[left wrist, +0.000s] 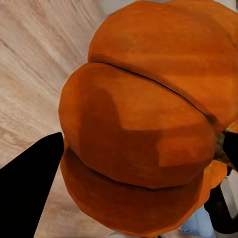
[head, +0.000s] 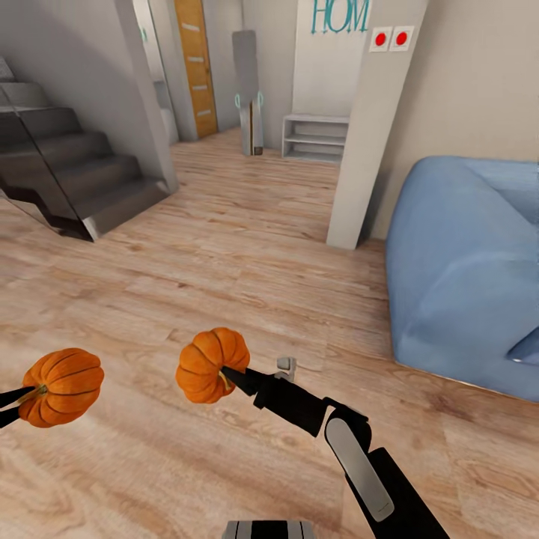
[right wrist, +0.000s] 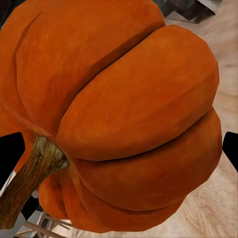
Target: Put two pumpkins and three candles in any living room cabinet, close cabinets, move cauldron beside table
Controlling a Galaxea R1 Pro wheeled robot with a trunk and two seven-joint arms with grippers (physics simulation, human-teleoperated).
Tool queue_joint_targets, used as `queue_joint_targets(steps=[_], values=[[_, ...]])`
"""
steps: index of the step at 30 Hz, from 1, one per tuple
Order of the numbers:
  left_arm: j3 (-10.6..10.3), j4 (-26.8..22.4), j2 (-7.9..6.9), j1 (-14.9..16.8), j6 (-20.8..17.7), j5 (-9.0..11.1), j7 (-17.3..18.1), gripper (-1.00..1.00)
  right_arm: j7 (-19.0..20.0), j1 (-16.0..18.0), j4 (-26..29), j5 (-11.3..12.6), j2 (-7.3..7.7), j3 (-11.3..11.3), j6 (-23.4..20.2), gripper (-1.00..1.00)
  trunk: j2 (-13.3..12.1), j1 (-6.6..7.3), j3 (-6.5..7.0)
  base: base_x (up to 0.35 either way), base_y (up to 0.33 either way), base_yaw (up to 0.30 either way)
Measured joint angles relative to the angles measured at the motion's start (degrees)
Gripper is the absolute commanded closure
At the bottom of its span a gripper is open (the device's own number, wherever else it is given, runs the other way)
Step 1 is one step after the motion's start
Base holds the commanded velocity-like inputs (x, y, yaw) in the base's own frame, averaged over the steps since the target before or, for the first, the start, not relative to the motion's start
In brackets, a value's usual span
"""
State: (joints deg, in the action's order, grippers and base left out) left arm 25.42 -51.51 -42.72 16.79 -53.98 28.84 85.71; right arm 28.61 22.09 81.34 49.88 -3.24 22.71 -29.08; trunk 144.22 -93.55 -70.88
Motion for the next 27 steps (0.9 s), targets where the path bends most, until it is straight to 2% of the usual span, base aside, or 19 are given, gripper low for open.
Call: queue_joint_targets(steps=[14, 18, 27], values=[[-0.18, -0.25, 0.33, 0.0, 0.09, 0.18, 0.13, 1.0, -0.06, -0.02, -0.19, -0.07, -0.01, 0.12, 0.01, 1.0, -0.19, 0.36, 1.78, 0.0, 0.0, 0.0], [-0.19, -0.26, 0.28, 0.0, 0.09, 0.23, 1.28, 1.0, -0.06, -0.01, -0.21, -0.06, -0.01, 0.2, 0.08, 1.0, -0.24, 0.46, 2.29, 0.0, 0.0, 0.0], [-0.44, -0.19, 0.21, 0.0, 0.09, -0.01, 2.76, 1.0, -0.03, -0.02, -0.21, 0.1, -0.01, 0.38, 3.71, 1.0, -0.36, 0.7, 3.43, 0.0, 0.0, 0.0]])
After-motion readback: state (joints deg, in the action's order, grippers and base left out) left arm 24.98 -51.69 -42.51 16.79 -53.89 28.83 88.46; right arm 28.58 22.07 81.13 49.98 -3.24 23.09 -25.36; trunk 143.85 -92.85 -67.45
